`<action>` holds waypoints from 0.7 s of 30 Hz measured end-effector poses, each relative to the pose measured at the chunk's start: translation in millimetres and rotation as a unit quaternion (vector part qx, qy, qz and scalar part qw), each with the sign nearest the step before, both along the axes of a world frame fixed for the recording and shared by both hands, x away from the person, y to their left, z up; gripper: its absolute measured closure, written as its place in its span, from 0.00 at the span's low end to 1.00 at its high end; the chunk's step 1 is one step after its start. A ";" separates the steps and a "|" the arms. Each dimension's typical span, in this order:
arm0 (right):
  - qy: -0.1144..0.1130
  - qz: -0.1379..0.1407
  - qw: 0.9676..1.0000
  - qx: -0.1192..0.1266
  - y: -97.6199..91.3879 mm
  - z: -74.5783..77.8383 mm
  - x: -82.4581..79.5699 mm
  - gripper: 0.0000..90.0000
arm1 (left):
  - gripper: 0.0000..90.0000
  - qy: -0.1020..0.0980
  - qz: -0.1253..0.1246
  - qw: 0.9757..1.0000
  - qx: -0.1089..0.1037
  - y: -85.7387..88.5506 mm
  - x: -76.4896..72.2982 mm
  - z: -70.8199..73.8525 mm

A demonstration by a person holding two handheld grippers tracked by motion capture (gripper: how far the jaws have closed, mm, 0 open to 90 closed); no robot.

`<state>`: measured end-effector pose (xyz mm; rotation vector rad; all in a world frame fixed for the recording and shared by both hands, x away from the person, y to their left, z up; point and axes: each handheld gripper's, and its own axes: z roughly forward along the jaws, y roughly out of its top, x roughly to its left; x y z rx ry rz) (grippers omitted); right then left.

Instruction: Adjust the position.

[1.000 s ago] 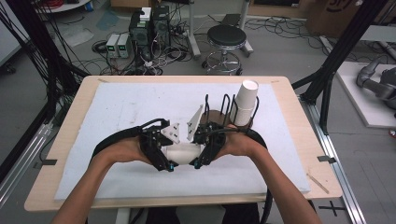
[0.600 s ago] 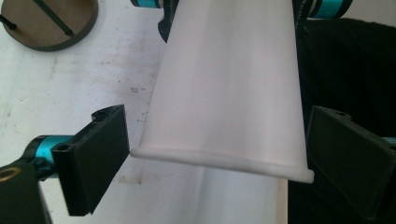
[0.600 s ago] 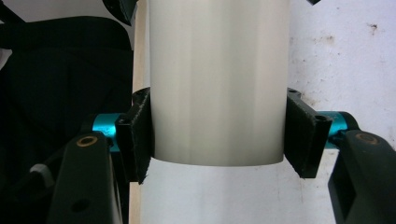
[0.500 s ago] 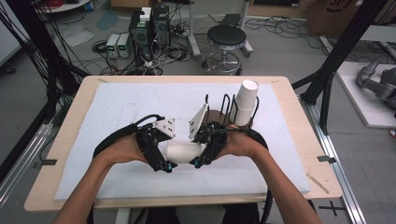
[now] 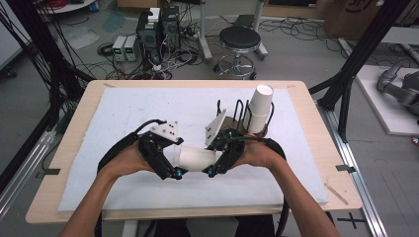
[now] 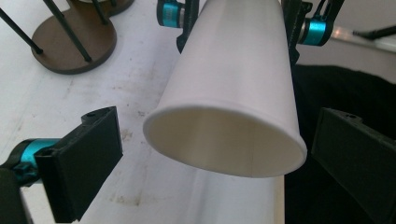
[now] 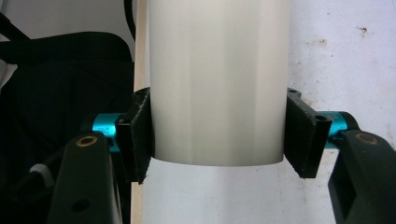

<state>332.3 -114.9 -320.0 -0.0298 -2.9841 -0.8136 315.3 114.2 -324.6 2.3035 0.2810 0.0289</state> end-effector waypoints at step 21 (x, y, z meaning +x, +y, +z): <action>-0.005 -0.017 0.998 0.058 -17.8 5.2 1.8 0.40 | 0.02 0.002 0.025 0.995 -0.097 12.8 -4.3 -7.0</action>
